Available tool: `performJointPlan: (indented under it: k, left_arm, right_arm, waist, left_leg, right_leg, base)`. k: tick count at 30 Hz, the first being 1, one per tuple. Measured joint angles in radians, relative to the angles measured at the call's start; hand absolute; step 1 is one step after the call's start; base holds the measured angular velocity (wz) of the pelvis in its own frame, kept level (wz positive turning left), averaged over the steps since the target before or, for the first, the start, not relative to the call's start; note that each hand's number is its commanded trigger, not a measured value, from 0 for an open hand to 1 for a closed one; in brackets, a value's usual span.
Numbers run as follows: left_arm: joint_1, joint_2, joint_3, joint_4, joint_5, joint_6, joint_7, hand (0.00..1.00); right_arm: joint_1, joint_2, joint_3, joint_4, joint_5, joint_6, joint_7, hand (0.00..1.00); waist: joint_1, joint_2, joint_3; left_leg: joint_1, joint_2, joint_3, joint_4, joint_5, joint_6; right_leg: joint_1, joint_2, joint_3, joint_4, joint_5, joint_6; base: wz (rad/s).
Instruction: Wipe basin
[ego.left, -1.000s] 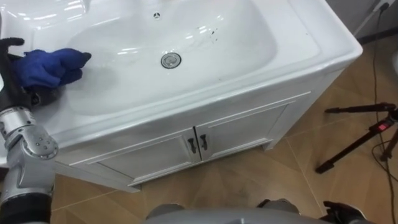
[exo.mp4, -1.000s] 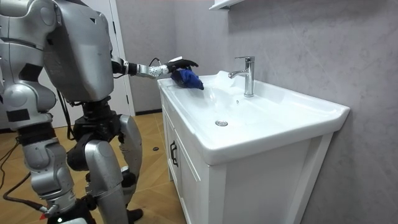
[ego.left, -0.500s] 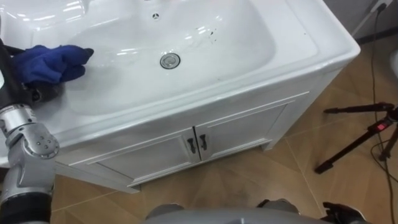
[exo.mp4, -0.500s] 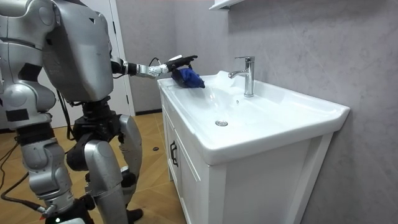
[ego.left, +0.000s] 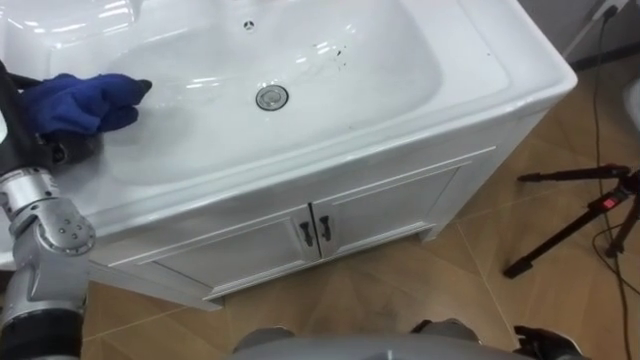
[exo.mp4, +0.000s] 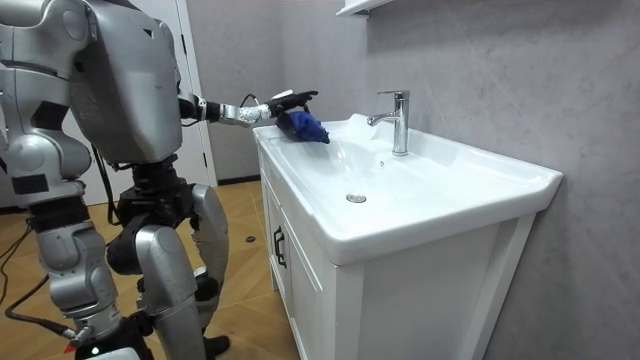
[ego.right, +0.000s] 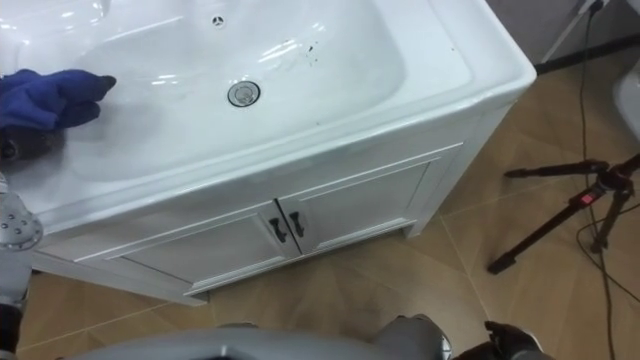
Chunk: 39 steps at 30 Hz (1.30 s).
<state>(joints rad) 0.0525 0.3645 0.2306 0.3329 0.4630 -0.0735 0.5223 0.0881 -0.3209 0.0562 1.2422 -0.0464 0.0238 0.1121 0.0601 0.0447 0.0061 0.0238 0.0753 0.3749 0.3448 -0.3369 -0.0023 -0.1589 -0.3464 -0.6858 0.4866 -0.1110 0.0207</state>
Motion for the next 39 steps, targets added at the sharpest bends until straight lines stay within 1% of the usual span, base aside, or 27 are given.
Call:
performJointPlan:
  k: [2, 3, 6, 8, 10, 12, 16, 18, 19, 21, 22, 25, 28, 30, 35, 39]
  left_arm:
    - [0.0, 0.0, 0.0, 0.0, -0.067, 0.0, -0.033, 0.0]
    - [0.0, -0.001, 0.0, 0.0, -0.123, 0.0, -0.048, 0.0]
    - [0.002, -0.002, 0.0, 0.0, -0.244, 0.0, -0.082, 0.0]
    - [0.002, -0.005, 0.001, 0.0, -0.306, 0.0, -0.099, 0.0]
    - [0.002, -0.005, 0.001, 0.0, -0.383, 0.0, -0.11, 0.0]
    - [0.002, -0.007, 0.001, -0.001, -0.417, 0.0, -0.121, 0.0]
    - [0.002, -0.021, 0.004, -0.013, -0.518, 0.001, -0.148, 0.0]
    - [0.002, -0.028, 0.014, -0.033, -0.612, 0.003, -0.179, 0.0]
    - [0.002, -0.032, 0.021, -0.041, -0.631, 0.005, -0.188, 0.0]
    - [0.006, -0.05, 0.042, -0.07, -0.707, 0.027, -0.208, 0.0]
    - [0.006, -0.053, 0.043, -0.073, -0.735, 0.033, -0.214, 0.0]
    - [0.013, -0.07, 0.044, -0.082, -0.743, 0.044, -0.229, 0.0]
    - [0.017, -0.072, 0.046, -0.106, -0.732, 0.052, -0.23, 0.0]
    - [0.018, -0.072, 0.046, -0.13, -0.727, 0.054, -0.226, 0.0]
    - [0.018, -0.071, 0.05, -0.19, -0.666, 0.054, -0.196, 0.0]
    - [0.018, -0.065, 0.079, -0.208, -0.574, 0.053, -0.179, 0.0]
  right_arm:
    - [0.0, 0.002, 0.001, -0.001, 0.0, 0.0, 0.002, 0.0]
    - [0.0, 0.001, 0.0, 0.0, -0.002, 0.0, 0.003, 0.0]
    - [0.002, 0.002, -0.002, -0.001, -0.002, 0.0, 0.009, 0.0]
    - [0.005, 0.002, -0.002, -0.002, -0.001, 0.001, 0.009, 0.0]
    - [0.004, 0.003, -0.002, -0.003, -0.001, 0.01, 0.006, 0.0]
    - [0.004, 0.004, -0.002, -0.003, -0.001, 0.021, 0.0, 0.0]
    - [0.012, 0.007, -0.002, -0.001, 0.001, 0.024, -0.001, 0.0]
    - [0.012, 0.011, -0.002, -0.003, -0.005, 0.042, 0.002, 0.0]
    - [0.012, 0.012, -0.002, -0.003, -0.008, 0.044, 0.003, 0.0]
    - [0.013, 0.017, -0.003, -0.007, -0.028, 0.057, 0.011, 0.0]
    - [0.014, 0.019, -0.003, -0.01, -0.039, 0.065, 0.012, 0.0]
    - [0.015, 0.024, -0.013, -0.015, -0.045, 0.066, 0.011, 0.0]
    - [0.021, 0.027, -0.013, -0.027, -0.046, 0.08, 0.012, 0.0]
    - [0.032, 0.027, -0.014, -0.041, -0.047, 0.082, 0.013, 0.0]
    - [0.032, 0.025, -0.016, -0.039, -0.043, 0.081, 0.003, 0.0]
    - [0.032, 0.024, -0.039, -0.037, -0.043, 0.077, -0.006, 0.0]
  waist:
    - [0.002, -0.002, -0.0014]
    - [0.002, -0.004, -0.002]
    - [0.003, -0.005, -0.0027]
    - [0.004, -0.005, -0.0034]
    - [0.008, -0.006, -0.0056]
    - [0.013, -0.006, -0.0073]
    - [0.03, -0.009, -0.0103]
    - [0.032, -0.015, -0.0139]
    - [0.032, -0.016, -0.0145]
    - [0.032, -0.02, -0.0158]
    - [0.033, -0.021, -0.0153]
    - [0.035, -0.023, -0.0151]
    - [0.042, -0.028, -0.0166]
    - [0.051, -0.027, -0.0159]
    - [0.058, -0.017, -0.0111]
    - [0.058, -0.012, -0.0079]
  left_leg:
    - [-0.002, 0.001, -0.002, 0.001, 0.0, 0.0]
    - [-0.003, 0.001, -0.002, 0.001, 0.0, 0.0]
    - [-0.002, 0.001, -0.002, 0.002, -0.002, 0.001]
    - [0.0, 0.001, -0.002, 0.002, -0.003, 0.002]
    - [0.004, 0.0, -0.001, 0.001, -0.003, 0.002]
    - [0.006, 0.0, 0.0, 0.001, -0.003, 0.002]
    - [0.007, 0.0, 0.0, 0.001, -0.003, 0.002]
    - [0.008, 0.0, 0.0, 0.003, -0.003, 0.002]
    - [0.009, 0.001, 0.0, 0.003, -0.003, 0.002]
    - [0.017, 0.001, 0.0, 0.003, -0.003, 0.002]
    - [0.021, 0.001, 0.0, 0.002, -0.003, 0.002]
    - [0.023, 0.0, 0.0, 0.002, -0.003, 0.002]
    - [0.023, 0.001, 0.002, 0.004, -0.003, 0.002]
    - [0.021, 0.003, 0.001, 0.01, -0.007, 0.0]
    - [0.009, 0.004, -0.003, 0.029, -0.017, 0.005]
    - [-0.004, 0.005, -0.006, 0.035, -0.018, 0.005]
  right_leg:
    - [-0.001, 0.0, -0.002, 0.001, 0.0, 0.0]
    - [-0.002, 0.0, -0.003, 0.001, 0.0, 0.0]
    - [-0.001, -0.001, -0.006, 0.004, 0.0, 0.0]
    - [-0.002, -0.004, -0.006, 0.01, 0.0, 0.0]
    - [-0.002, -0.006, -0.004, 0.017, 0.0, 0.0]
    - [-0.002, -0.006, -0.002, 0.017, 0.0, 0.0]
    - [-0.001, -0.007, 0.0, 0.017, 0.0, 0.0]
    - [0.003, -0.007, -0.007, 0.016, 0.0, 0.0]
    - [0.006, -0.007, -0.008, 0.015, 0.0, 0.0]
    - [0.014, -0.007, -0.009, 0.015, 0.0, 0.0]
    - [0.019, -0.007, -0.01, 0.014, 0.0, 0.0]
    - [0.019, -0.007, -0.003, 0.014, 0.0, 0.0]
    - [0.019, -0.003, -0.002, 0.013, 0.0, 0.0]
    - [0.019, -0.002, -0.001, 0.013, 0.0, 0.0]
    - [0.015, -0.004, -0.003, 0.015, 0.001, 0.001]
    - [0.006, -0.005, -0.005, 0.016, 0.001, 0.001]
  base:
    - [0.0]
    - [0.0]
    - [0.0]
    - [0.0]
    - [0.0]
    - [0.0]
    - [0.0]
    - [0.0]
    - [0.0]
    - [0.0]
    - [0.0]
    - [0.0]
    - [0.0]
    - [-0.02]
    - [0.01]
    - [0.0]
